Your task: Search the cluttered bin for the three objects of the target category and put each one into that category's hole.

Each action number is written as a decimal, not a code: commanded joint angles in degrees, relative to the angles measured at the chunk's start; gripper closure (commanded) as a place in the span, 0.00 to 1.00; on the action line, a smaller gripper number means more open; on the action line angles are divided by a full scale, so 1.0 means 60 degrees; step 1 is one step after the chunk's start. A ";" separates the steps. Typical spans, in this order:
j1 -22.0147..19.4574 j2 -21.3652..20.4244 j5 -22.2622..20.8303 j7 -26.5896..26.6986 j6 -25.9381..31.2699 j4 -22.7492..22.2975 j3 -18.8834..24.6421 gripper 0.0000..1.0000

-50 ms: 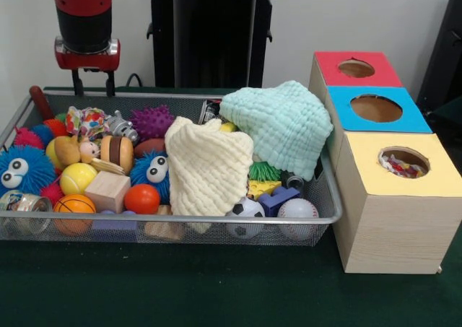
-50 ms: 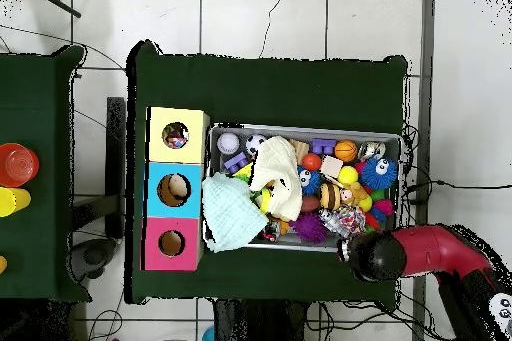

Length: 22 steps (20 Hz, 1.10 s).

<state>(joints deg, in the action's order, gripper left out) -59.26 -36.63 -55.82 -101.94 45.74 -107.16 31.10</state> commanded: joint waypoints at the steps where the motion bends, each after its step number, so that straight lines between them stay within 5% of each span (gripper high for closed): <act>1: -0.0060 0.0925 -0.1885 0.0345 -0.1214 0.0702 -0.1043 0.00; 8: 0.0374 0.0604 -0.2400 -0.0403 -0.1994 0.0820 -0.1252 0.00; 22: 0.0281 0.1396 -0.1588 0.0516 -0.2249 0.1195 -0.1376 0.00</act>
<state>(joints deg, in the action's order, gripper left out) -57.04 -33.28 -64.49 -101.94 32.05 -105.15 24.80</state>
